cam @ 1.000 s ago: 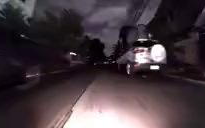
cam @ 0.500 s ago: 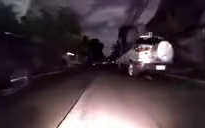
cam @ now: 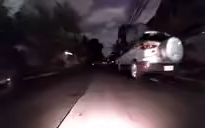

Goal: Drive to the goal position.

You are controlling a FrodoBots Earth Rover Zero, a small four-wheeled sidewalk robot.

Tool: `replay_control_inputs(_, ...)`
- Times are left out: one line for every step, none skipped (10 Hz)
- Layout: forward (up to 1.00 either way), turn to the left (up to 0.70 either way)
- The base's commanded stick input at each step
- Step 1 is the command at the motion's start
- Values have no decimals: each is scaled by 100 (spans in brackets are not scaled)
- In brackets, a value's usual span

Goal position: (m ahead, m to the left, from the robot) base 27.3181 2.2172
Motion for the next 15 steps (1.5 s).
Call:
replay_control_inputs(100, 0)
replay_control_inputs(100, 0)
replay_control_inputs(100, 0)
replay_control_inputs(100, 0)
replay_control_inputs(100, 0)
replay_control_inputs(100, 0)
replay_control_inputs(100, 0)
replay_control_inputs(100, 0)
replay_control_inputs(100, 0)
replay_control_inputs(100, 0)
replay_control_inputs(100, 0)
replay_control_inputs(100, 0)
replay_control_inputs(100, 0)
replay_control_inputs(100, 0)
replay_control_inputs(100, 0)
